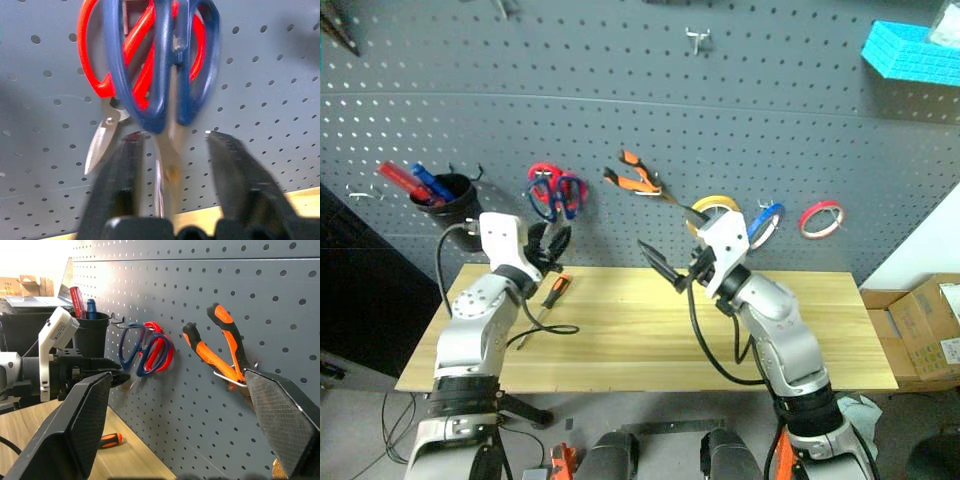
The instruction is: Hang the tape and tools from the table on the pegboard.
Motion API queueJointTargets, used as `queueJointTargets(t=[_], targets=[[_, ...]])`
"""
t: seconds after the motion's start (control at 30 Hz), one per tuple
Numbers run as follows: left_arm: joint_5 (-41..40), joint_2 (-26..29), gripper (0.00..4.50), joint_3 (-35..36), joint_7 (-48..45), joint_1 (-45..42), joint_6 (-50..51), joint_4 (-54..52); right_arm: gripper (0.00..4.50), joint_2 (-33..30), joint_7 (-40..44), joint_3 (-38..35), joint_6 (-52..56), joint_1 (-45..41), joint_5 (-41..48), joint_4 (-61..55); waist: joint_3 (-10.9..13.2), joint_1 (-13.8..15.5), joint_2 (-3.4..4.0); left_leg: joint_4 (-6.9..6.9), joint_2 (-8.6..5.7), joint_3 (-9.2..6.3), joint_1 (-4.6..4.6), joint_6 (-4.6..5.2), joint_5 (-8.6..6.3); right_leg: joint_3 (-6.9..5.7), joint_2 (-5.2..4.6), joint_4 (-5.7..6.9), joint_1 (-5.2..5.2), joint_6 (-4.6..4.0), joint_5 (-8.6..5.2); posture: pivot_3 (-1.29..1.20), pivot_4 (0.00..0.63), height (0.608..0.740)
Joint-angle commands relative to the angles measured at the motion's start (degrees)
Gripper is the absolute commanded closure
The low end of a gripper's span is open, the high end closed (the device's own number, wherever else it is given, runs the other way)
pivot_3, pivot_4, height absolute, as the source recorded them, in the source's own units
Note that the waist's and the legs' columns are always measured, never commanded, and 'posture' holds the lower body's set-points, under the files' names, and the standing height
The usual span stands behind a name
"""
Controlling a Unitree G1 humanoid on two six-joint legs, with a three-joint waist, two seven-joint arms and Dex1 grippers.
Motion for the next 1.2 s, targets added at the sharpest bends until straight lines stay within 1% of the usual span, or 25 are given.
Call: queueJointTargets(t=[0.03,0.1,0.13,0.2,0.3,0.33,0.37,0.43,0.5,0.63,0.73,0.83,0.87,0.93,1.0,1.07,1.13,1.2], targets=[[-0.4,-0.1,0.85,0.4,0.7,0.7,-0.6,-2.0,0.00,-0.2,-0.2,-0.4,0.2,0.2,0.6,-3.6,0.0,0.0,0.00,0.01,0.00,0.00,0.01,0.00,0.00,0.01,0.00,0.00,0.01,0.00,0.00,0.15,0.091,0.740],[-0.4,-0.6,0.13,2.2,3.4,3.5,1.6,-3.2,0.00,0.1,0.1,0.0,0.8,0.9,1.4,-4.6,0.0,-0.1,0.01,0.01,0.00,0.01,0.04,0.00,0.00,0.02,0.00,0.00,0.03,0.00,0.00,0.15,0.102,0.740],[-0.1,-0.5,0.02,2.7,4.5,5.4,2.4,-4.1,0.00,0.2,0.3,0.2,1.1,1.3,1.6,-5.0,0.0,-0.3,0.01,0.01,0.00,0.02,0.05,0.00,0.00,0.04,0.00,-0.01,0.03,0.00,0.00,0.14,0.115,0.740],[0.7,-0.2,0.02,3.5,6.1,10.7,4.4,-6.0,0.00,0.3,0.6,2.1,1.5,2.3,0.7,-4.7,0.0,-0.8,0.03,-0.01,0.00,0.05,0.06,0.00,0.00,0.08,-0.01,-0.01,0.03,0.00,-0.01,0.15,0.131,0.740],[2.3,0.6,0.02,3.6,7.4,17.7,6.8,-7.2,0.00,1.1,-1.4,5.4,4.6,2.5,-2.2,-2.3,0.1,-1.6,0.16,-0.07,0.05,0.06,0.10,0.02,-0.02,0.07,-0.02,-0.01,0.02,-0.06,-0.05,0.15,0.160,0.740],[2.6,1.0,0.02,3.6,7.4,19.3,7.6,-6.9,0.00,1.5,-1.6,6.7,5.3,2.3,-2.9,-1.6,0.1,-1.6,0.21,-0.07,0.06,0.04,0.10,0.02,-0.01,0.06,-0.02,0.00,0.00,-0.08,-0.07,0.16,0.167,0.740],[2.8,1.4,0.02,3.7,7.5,20.2,8.0,-6.7,0.00,2.0,-1.9,7.7,5.9,2.0,-3.4,-1.3,0.2,-1.5,0.26,-0.06,0.08,0.01,0.11,0.02,-0.01,0.02,-0.02,0.04,-0.01,-0.30,-0.20,0.16,0.181,0.740],[2.5,2.6,0.02,4.1,6.8,20.1,9.4,-4.7,0.00,4.2,-2.8,9.8,8.2,0.4,-4.0,0.4,0.6,-1.3,0.41,-0.04,0.10,-0.04,0.13,0.02,-0.01,-0.03,-0.01,0.10,-0.01,-0.48,-0.30,0.16,0.203,0.740],[2.2,4.6,0.02,4.1,5.4,17.6,10.2,-0.8,0.00,7.4,-3.4,11.1,10.1,-1.8,-3.7,3.0,1.1,-1.3,0.62,-0.02,0.14,-0.09,0.11,0.12,0.06,-0.13,-0.01,0.14,-0.01,-0.50,-0.31,0.16,0.225,0.740],[2.4,9.1,0.02,3.1,1.2,7.9,9.4,11.1,0.00,12.3,-4.5,11.0,12.4,-7.8,-4.4,9.9,2.7,-1.2,0.89,-0.02,0.14,-0.18,-0.05,0.17,0.09,-0.18,-0.02,0.05,-0.08,-0.50,-0.31,0.16,0.261,0.740],[3.5,11.7,0.02,1.2,-3.1,0.7,7.4,20.9,0.00,13.5,-5.4,9.3,14.6,-11.7,-4.6,13.4,3.8,-1.2,0.91,0.04,0.06,-0.10,-0.14,0.28,0.19,-0.09,-0.05,0.01,-0.09,-0.49,-0.31,0.15,0.298,0.740],[4.3,12.8,0.02,-0.8,-7.5,-5.4,5.0,31.2,0.00,13.6,-6.5,7.9,17.4,-13.7,-4.3,14.6,4.6,-1.3,0.89,0.06,-0.01,0.03,-0.28,0.36,0.25,-0.02,-0.11,0.02,-0.16,-0.44,-0.28,0.15,0.315,0.740],[4.5,12.8,0.02,-1.2,-8.6,-7.3,4.3,34.6,0.00,13.7,-6.7,7.6,18.8,-13.7,-4.0,14.0,4.9,-1.4,0.84,0.00,-0.07,0.03,-0.33,0.34,0.22,-0.04,-0.16,0.04,-0.17,-0.39,-0.30,0.15,0.327,0.740],[4.8,12.7,0.02,-1.7,-10.4,-10.2,3.4,40.0,0.00,13.9,-6.9,7.2,21.6,-13.5,-3.1,12.0,5.0,-1.5,0.77,-0.09,-0.04,0.00,-0.77,0.32,0.17,-0.08,-0.15,0.12,-0.68,-0.02,-0.24,0.14,0.343,0.740],[5.1,12.6,0.02,-2.3,-11.8,-12.4,2.5,44.4,0.00,14.0,-7.1,7.1,23.5,-13.2,-2.8,10.2,5.4,-1.6,0.53,-0.06,-0.02,-0.06,-1.40,0.38,0.08,-0.14,-0.14,0.40,-1.39,-0.20,-0.19,0.14,0.348,0.740],[5.0,12.3,0.02,-2.0,-12.2,-14.4,1.6,49.0,0.00,13.8,-6.8,7.7,26.2,-12.7,-2.2,7.1,6.2,-1.8,0.38,-0.01,-0.02,-0.07,-1.67,0.44,-0.09,-0.16,-0.17,0.85,-1.77,-0.23,-0.43,0.12,0.367,0.740],[5.4,12.3,0.02,-2.3,-13.0,-16.1,1.1,52.7,0.00,13.7,-6.4,8.8,28.9,-12.2,-1.7,4.0,6.7,-1.9,0.49,-0.01,0.03,-0.12,-1.84,0.51,-0.13,-0.20,-0.18,0.94,-2.01,-0.32,-0.50,0.11,0.372,0.740],[6.2,12.4,0.02,-3.0,-13.7,-17.1,0.0,54.7,0.00,13.6,-6.4,9.5,30.8,-11.9,-1.4,2.0,7.0,-2.2,0.66,-0.01,0.05,-0.21,-1.86,0.52,-0.14,-0.28,-0.17,0.97,-2.02,-0.33,-0.53,0.11,0.374,0.740]])
